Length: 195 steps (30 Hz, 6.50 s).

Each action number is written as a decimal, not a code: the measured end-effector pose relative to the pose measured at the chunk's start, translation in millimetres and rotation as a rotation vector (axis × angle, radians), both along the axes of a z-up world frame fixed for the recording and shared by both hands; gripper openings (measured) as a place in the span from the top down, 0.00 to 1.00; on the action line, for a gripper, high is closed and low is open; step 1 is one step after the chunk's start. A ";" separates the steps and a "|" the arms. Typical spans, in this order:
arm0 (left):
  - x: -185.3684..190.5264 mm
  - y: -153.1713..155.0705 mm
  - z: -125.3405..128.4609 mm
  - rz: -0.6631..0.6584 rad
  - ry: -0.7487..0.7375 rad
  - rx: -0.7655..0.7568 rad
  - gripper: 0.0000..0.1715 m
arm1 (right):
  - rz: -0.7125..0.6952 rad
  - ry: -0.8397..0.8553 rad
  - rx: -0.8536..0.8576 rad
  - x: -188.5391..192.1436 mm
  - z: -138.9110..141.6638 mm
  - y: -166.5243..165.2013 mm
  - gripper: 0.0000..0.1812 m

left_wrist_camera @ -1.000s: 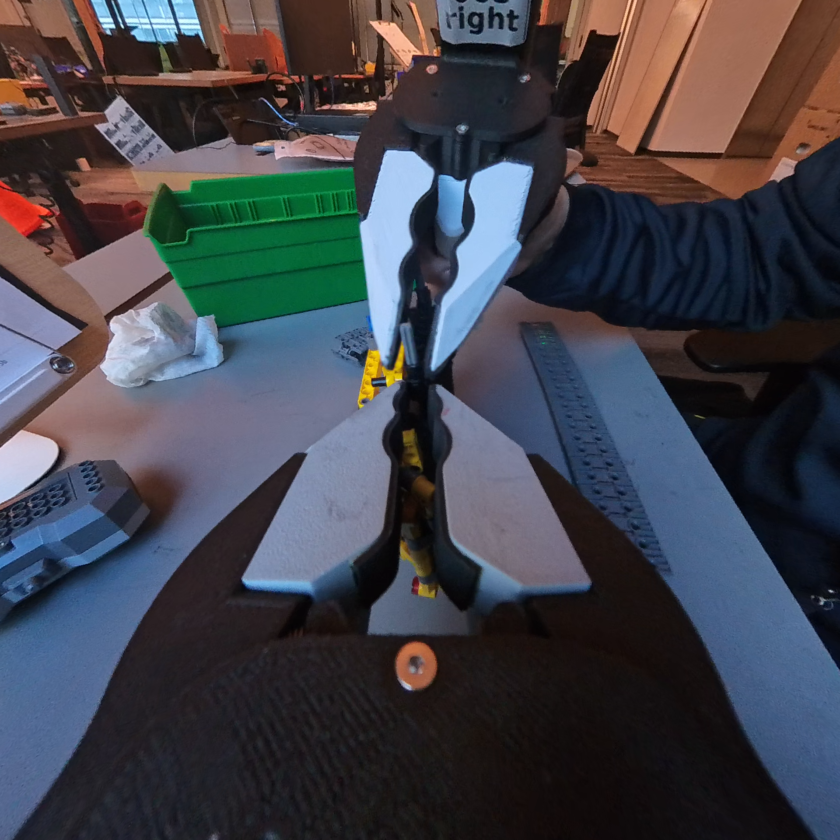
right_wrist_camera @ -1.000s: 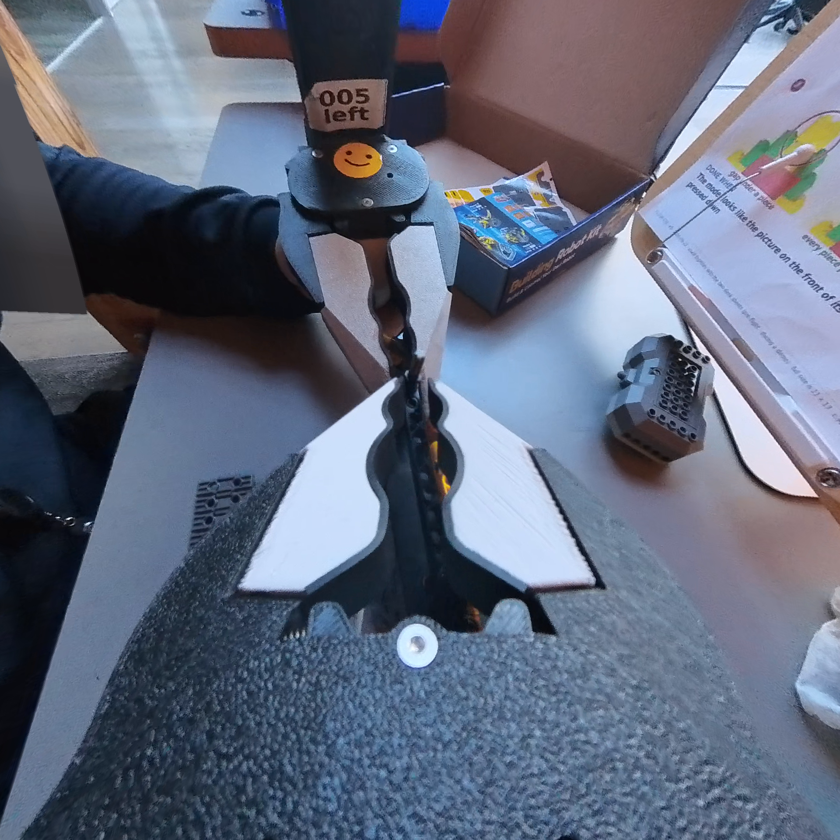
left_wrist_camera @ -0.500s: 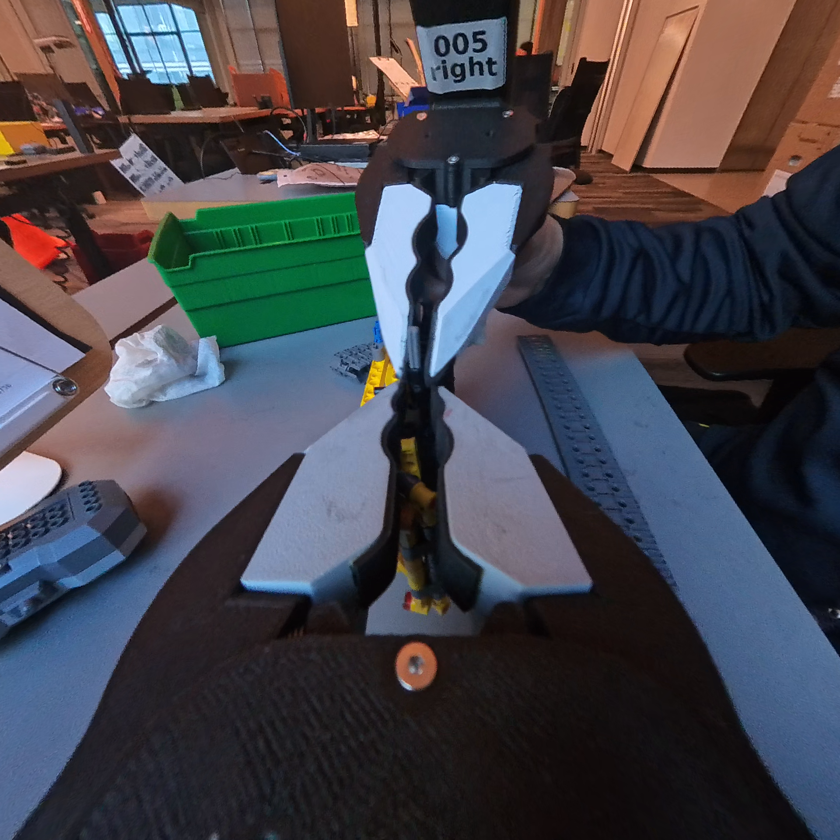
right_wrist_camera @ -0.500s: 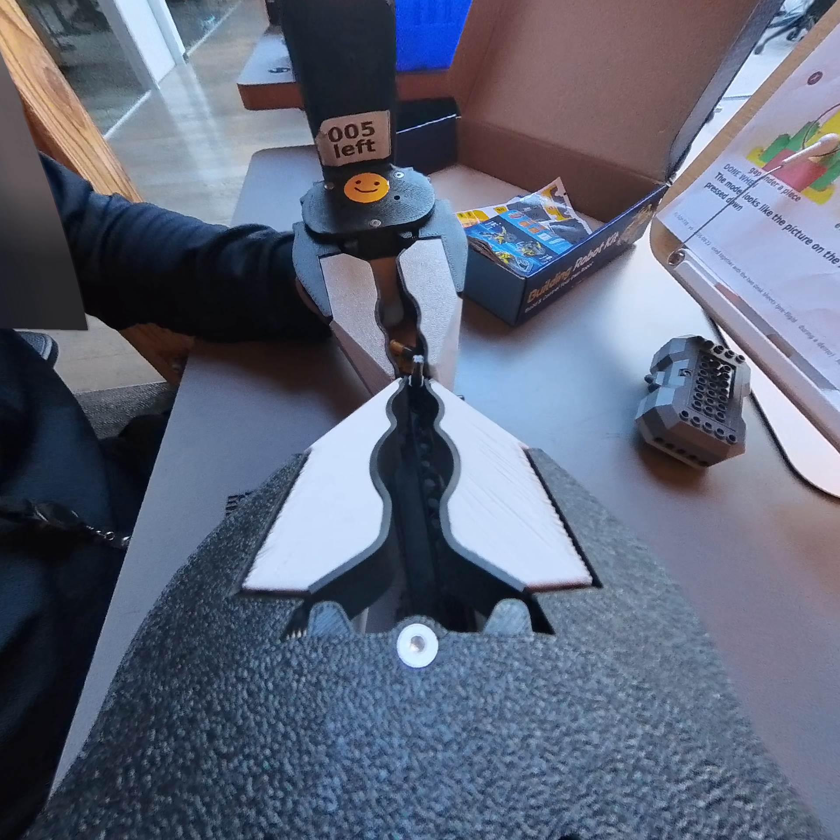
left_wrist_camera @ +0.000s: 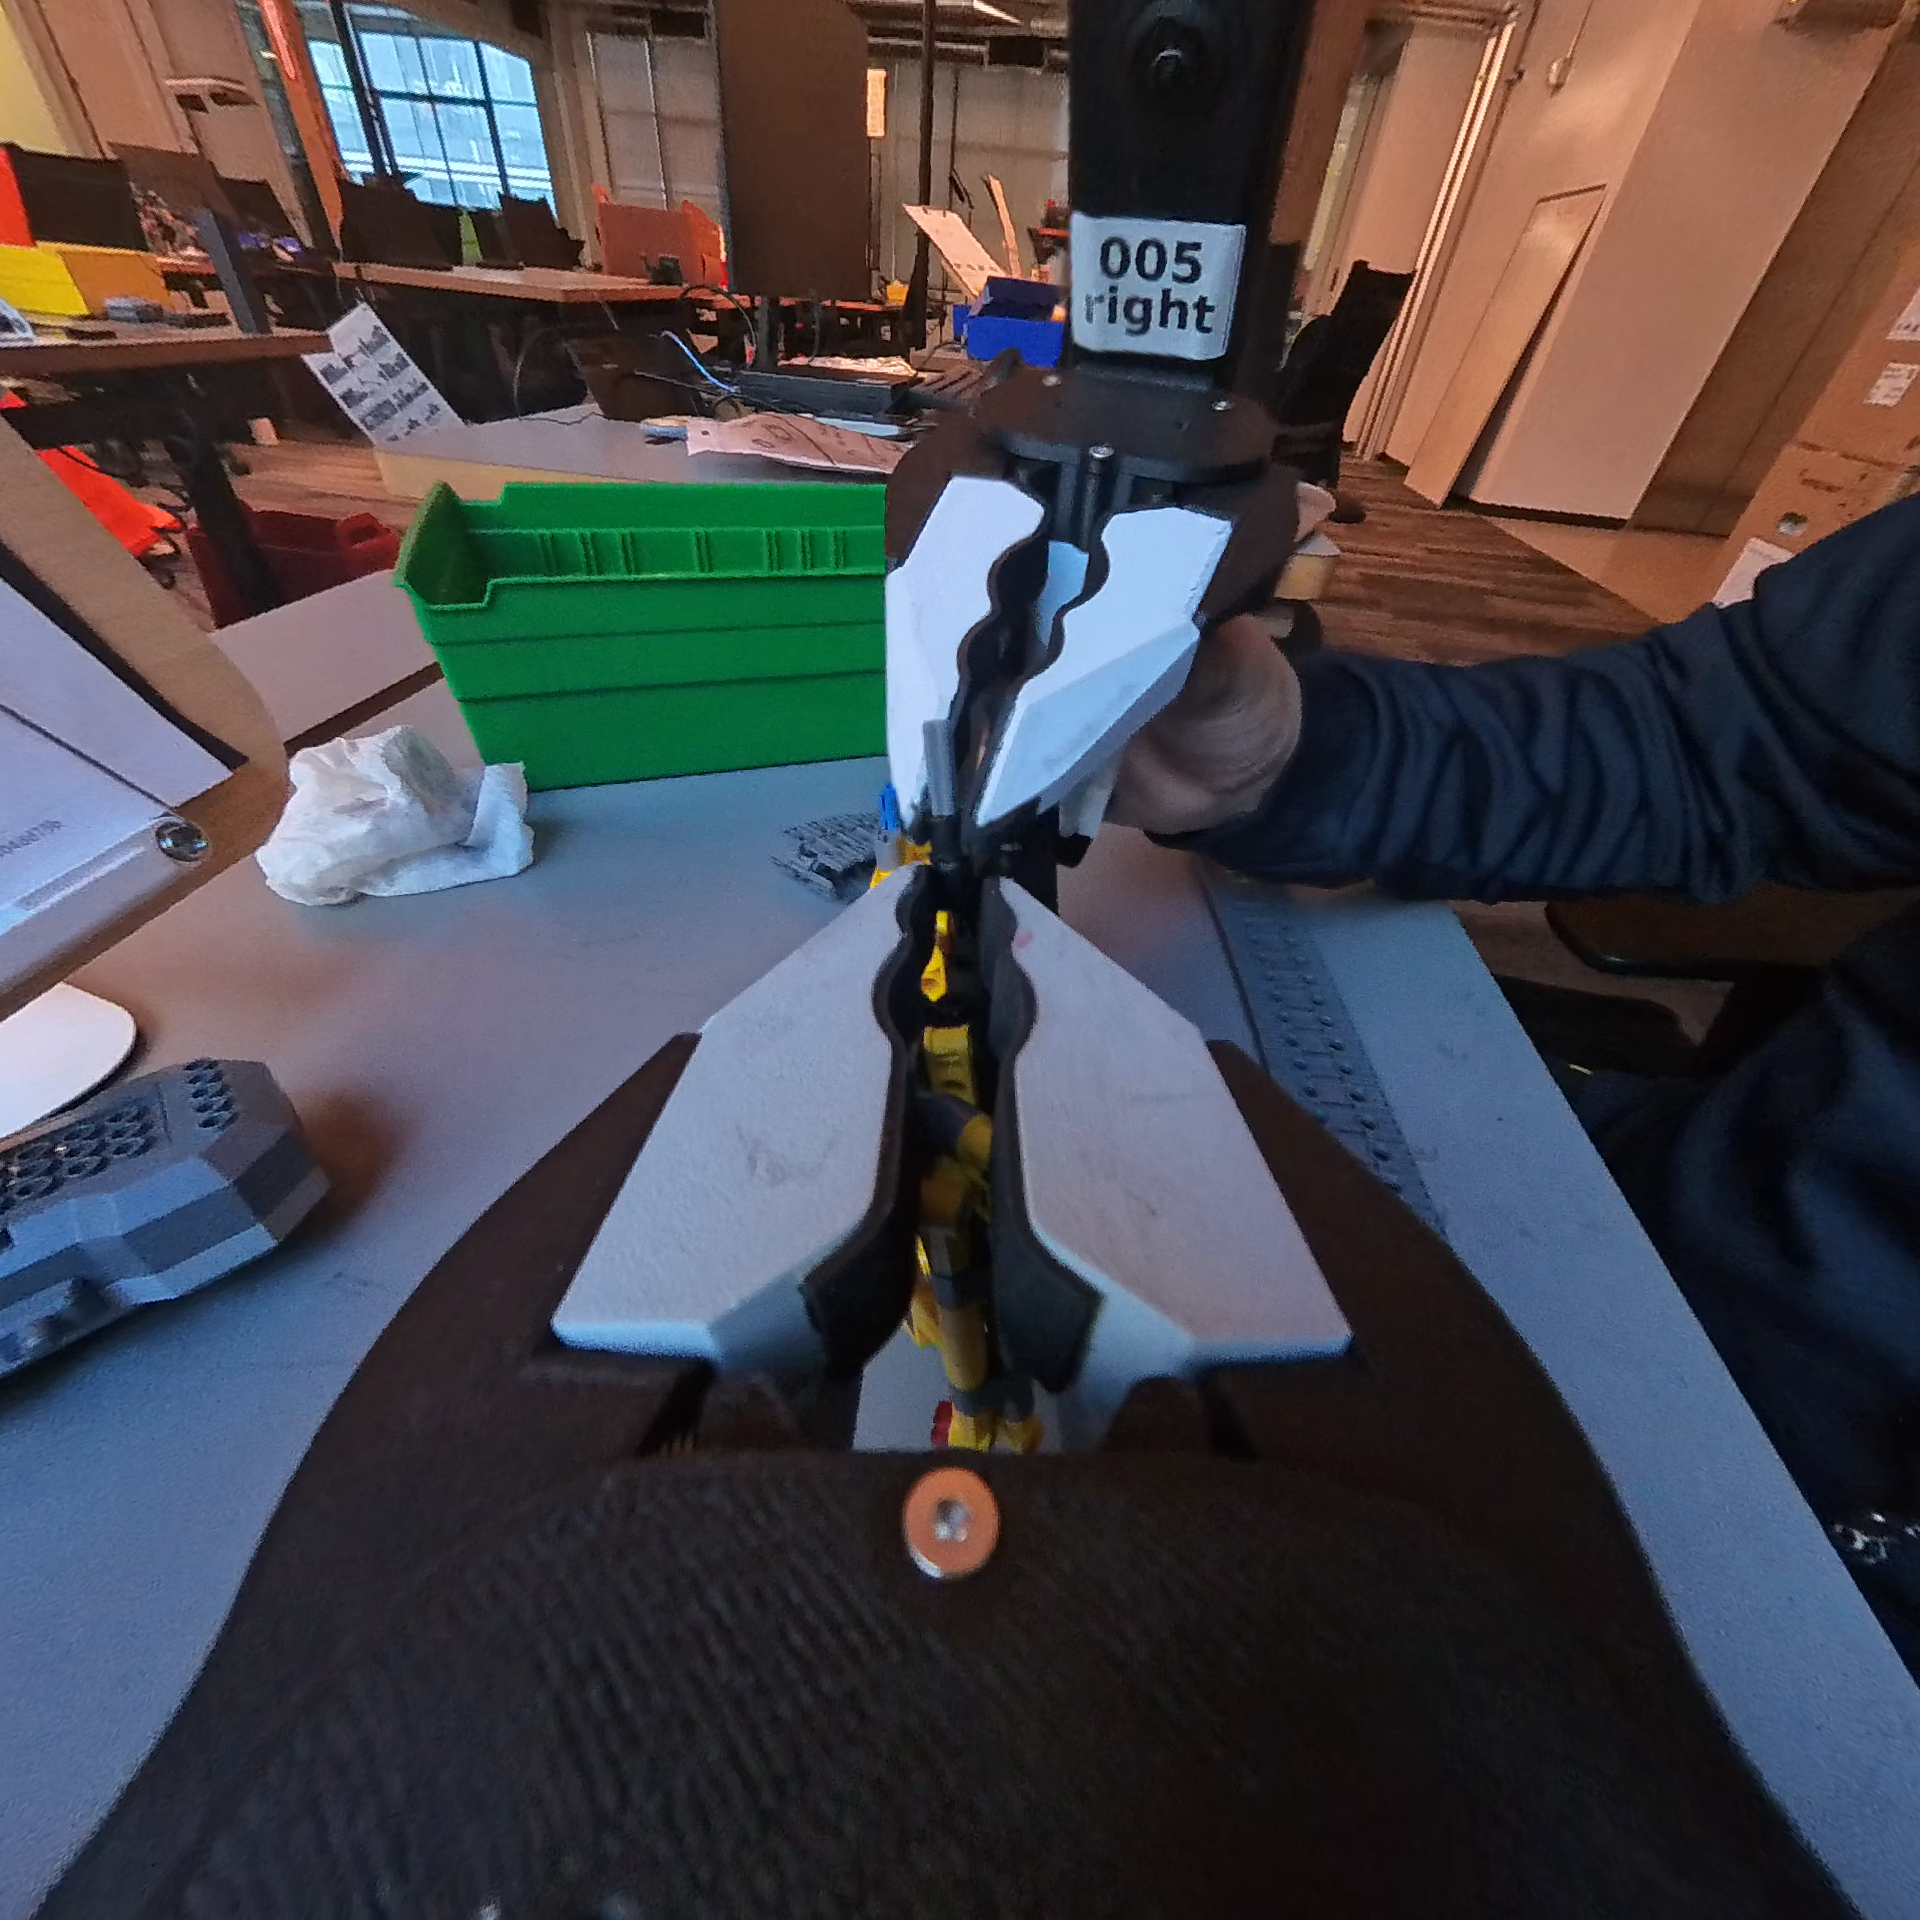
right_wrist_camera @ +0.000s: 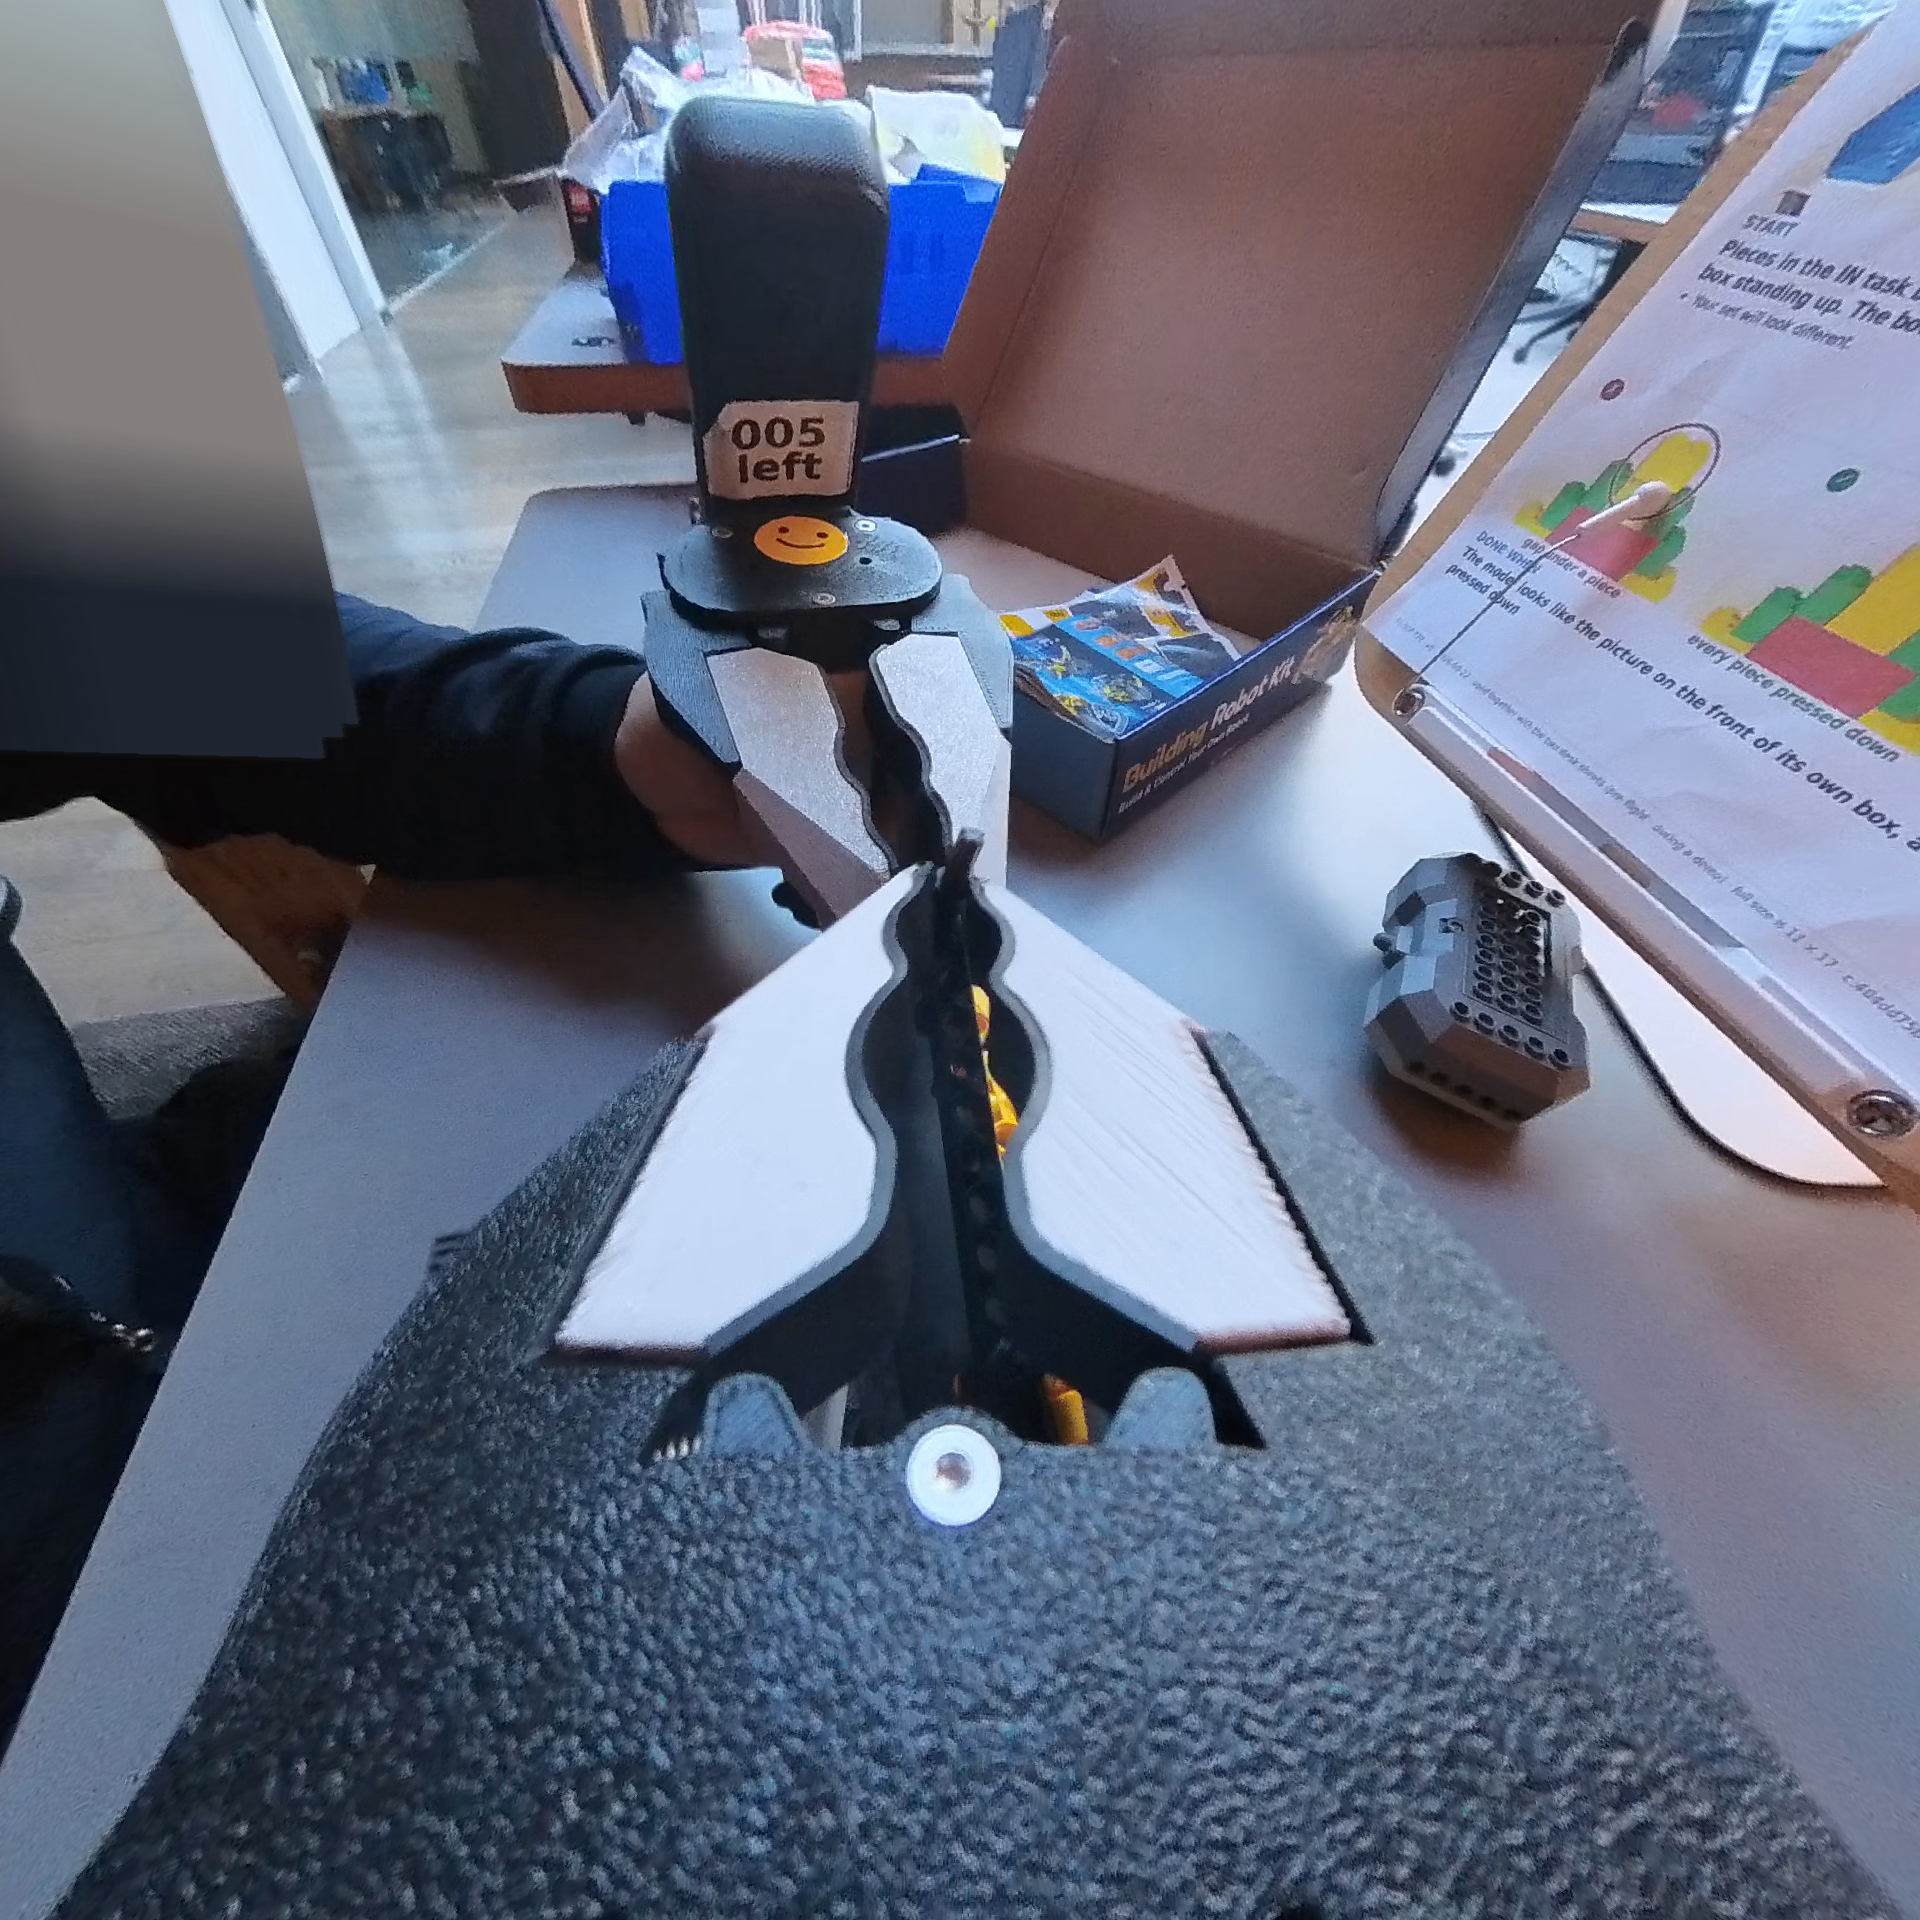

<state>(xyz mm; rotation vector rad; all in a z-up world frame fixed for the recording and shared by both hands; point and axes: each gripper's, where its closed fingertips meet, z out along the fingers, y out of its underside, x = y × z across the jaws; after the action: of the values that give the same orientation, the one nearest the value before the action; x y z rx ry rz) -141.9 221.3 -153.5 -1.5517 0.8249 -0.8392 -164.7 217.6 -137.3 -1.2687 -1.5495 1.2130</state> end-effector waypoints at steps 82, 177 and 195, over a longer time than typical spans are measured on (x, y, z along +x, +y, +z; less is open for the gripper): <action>3.9 5.3 13.1 0.117 -0.119 0.011 0.97 | -0.334 0.169 -0.120 2.8 14.7 8.0 1.00; 37.5 -21.5 -28.1 -0.175 1.181 -0.105 0.93 | -0.031 -0.144 0.127 79.1 -35.1 -23.4 0.98; 43.4 -31.4 -25.3 -0.075 0.946 -0.026 0.95 | -0.017 -0.221 0.331 65.6 -44.0 -32.7 0.78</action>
<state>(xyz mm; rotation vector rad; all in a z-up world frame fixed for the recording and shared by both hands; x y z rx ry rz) -98.5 189.9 -178.9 -1.9528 1.5434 -0.1100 -99.1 184.9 -181.4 -1.2205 -1.8061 0.7831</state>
